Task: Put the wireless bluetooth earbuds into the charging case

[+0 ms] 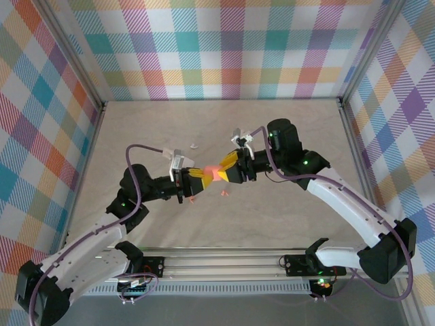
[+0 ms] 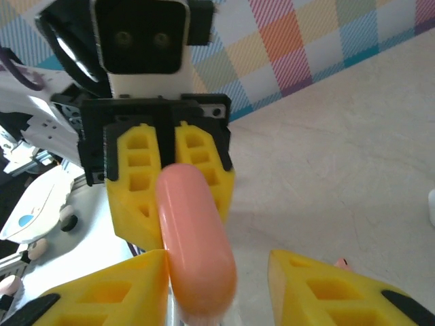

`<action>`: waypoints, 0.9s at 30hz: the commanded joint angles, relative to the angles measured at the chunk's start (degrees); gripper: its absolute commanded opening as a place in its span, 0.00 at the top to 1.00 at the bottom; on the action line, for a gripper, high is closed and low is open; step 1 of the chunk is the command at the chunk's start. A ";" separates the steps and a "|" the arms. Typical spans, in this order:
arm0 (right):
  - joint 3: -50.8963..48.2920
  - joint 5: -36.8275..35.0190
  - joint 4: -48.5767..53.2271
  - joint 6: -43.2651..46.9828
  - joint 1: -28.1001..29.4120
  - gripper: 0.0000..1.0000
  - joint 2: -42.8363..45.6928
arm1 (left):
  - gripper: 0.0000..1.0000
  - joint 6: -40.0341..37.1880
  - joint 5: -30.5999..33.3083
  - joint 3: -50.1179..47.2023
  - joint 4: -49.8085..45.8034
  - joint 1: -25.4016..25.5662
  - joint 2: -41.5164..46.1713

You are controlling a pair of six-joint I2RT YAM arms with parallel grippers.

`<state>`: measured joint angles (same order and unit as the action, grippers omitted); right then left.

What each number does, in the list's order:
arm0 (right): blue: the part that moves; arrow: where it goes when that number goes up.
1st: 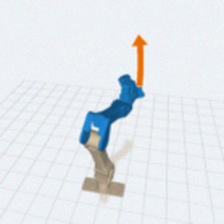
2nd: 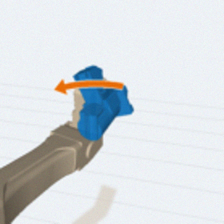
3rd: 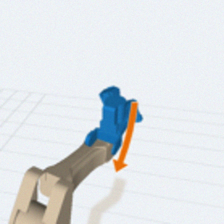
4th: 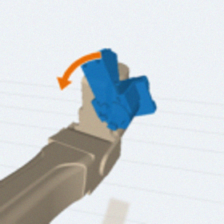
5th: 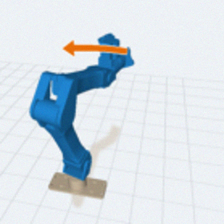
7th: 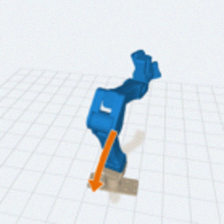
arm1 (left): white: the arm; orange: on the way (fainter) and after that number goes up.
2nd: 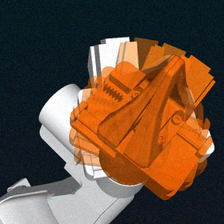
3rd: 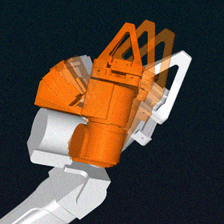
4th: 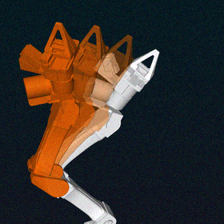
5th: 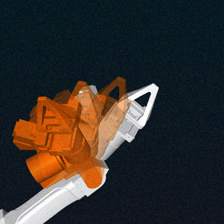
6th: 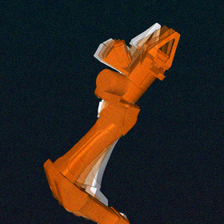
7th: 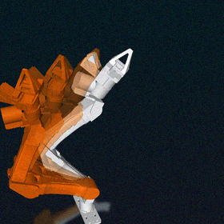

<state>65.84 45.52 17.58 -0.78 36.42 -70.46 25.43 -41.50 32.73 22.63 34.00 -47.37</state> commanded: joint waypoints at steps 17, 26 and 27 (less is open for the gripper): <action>2.58 1.84 -0.34 -2.04 0.23 0.53 -4.90 | 1.00 -13.17 -3.89 0.45 -4.01 1.03 3.61; 3.14 -7.04 1.67 -2.21 0.23 0.52 -5.73 | 1.00 -21.36 -0.83 2.91 -14.58 3.44 3.85; 3.36 -7.26 1.87 -2.28 0.23 0.52 -5.98 | 1.00 -21.03 -0.44 1.98 -13.25 3.44 4.32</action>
<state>67.94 42.33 19.18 -2.57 37.10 -75.33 7.44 -40.53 34.65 7.51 36.51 -44.82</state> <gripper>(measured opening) 0.477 0.149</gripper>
